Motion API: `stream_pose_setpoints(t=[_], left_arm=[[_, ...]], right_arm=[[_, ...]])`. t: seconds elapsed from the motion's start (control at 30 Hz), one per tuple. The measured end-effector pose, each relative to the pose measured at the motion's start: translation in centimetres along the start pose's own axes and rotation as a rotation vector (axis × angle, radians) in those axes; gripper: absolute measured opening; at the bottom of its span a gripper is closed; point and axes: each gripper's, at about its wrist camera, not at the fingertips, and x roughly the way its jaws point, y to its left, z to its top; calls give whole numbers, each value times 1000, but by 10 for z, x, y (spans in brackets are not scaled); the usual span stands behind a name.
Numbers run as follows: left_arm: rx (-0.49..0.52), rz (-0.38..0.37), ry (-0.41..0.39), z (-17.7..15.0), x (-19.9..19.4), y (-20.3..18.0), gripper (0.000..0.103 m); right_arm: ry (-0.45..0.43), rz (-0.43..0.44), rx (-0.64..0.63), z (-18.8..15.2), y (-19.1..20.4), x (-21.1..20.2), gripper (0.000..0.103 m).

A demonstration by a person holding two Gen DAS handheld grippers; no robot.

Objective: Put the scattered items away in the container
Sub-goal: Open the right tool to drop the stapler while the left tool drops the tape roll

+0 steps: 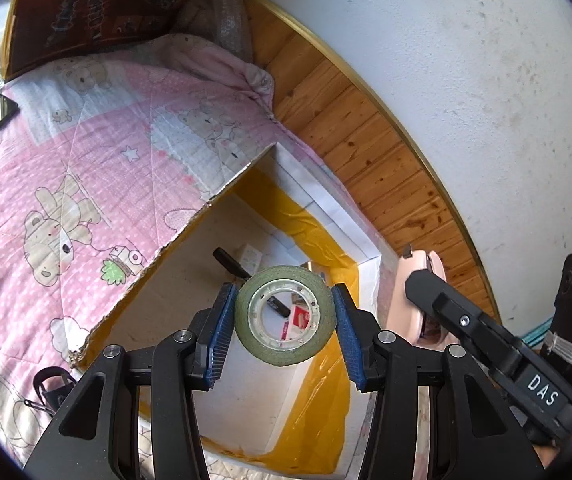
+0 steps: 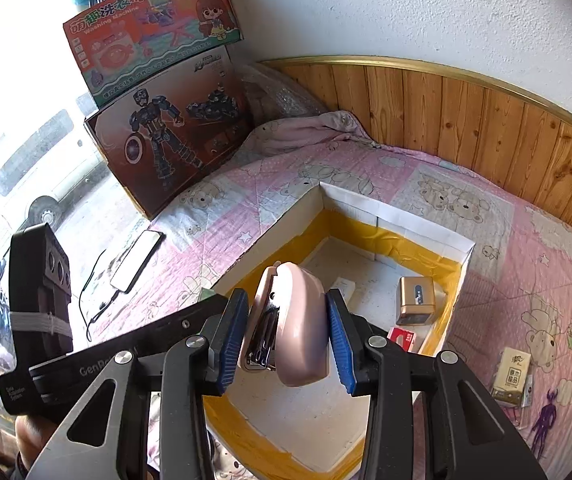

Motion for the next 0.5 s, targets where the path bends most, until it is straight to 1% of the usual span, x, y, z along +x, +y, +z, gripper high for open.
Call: stream_pose_setpoints(t=[0.13, 0.37, 0.5], left_arm=[[19, 4, 9, -2, 4, -5, 49], [5, 29, 24, -2, 8, -4, 49], [16, 39, 36, -3, 11, -7, 49]], right_arm=[[11, -7, 7, 12, -5, 7, 41], [45, -21, 11, 27, -12, 25, 41], [72, -31, -4, 33, -11, 39, 41]])
